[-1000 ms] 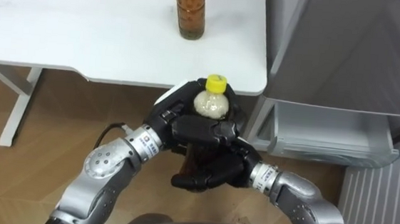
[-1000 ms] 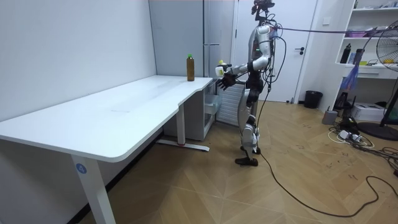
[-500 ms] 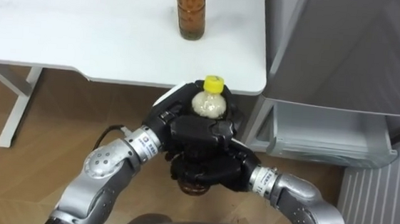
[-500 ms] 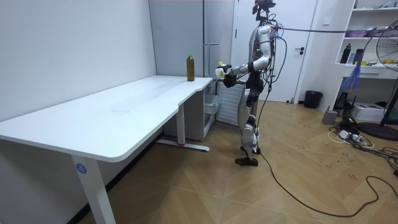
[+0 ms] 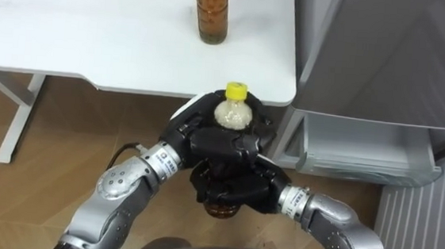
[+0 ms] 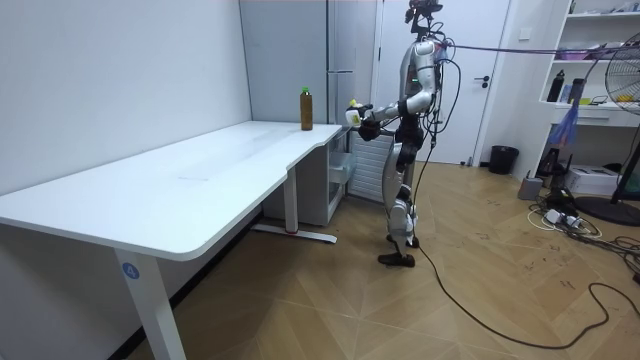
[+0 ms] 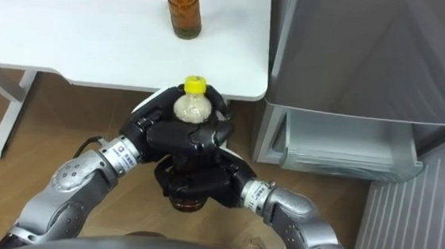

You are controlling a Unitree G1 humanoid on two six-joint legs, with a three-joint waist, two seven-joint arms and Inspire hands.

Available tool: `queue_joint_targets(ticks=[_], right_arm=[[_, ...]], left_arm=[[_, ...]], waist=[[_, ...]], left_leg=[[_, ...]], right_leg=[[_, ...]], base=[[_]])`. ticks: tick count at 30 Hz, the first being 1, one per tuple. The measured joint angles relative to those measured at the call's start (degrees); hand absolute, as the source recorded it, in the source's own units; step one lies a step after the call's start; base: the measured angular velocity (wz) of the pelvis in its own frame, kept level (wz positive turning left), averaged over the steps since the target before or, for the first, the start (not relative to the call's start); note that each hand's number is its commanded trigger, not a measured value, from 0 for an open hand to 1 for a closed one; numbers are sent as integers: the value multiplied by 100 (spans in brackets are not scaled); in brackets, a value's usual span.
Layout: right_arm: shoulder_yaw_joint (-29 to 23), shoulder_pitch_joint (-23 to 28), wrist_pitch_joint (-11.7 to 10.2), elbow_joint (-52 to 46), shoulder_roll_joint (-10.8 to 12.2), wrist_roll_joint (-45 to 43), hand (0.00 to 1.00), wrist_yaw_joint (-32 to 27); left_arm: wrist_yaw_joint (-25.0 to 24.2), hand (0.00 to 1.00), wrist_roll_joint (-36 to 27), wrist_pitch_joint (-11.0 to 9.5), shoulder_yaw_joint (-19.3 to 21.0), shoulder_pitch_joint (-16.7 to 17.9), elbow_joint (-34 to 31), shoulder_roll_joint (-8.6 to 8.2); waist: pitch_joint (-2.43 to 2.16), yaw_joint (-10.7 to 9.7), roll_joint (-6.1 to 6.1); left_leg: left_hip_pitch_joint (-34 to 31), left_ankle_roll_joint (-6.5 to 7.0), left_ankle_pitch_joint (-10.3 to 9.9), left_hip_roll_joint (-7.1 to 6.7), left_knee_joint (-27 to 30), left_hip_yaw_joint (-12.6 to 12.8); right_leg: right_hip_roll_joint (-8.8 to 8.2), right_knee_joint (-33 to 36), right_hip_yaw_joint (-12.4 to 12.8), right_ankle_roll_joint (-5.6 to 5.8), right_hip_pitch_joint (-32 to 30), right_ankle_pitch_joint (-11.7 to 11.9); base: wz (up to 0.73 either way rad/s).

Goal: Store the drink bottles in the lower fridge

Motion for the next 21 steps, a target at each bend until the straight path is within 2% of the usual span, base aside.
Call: queue_joint_targets(ticks=[21], right_arm=[[-12,35,3,8,-2,30,100,4]], left_arm=[[20,0,2,-1,67,-17,-1,21]], waist=[[-11,2,17]], left_leg=[[-2,0,0,-1,6,-18]], right_leg=[[-1,0,-3,0,2,0]], base=[[0]])
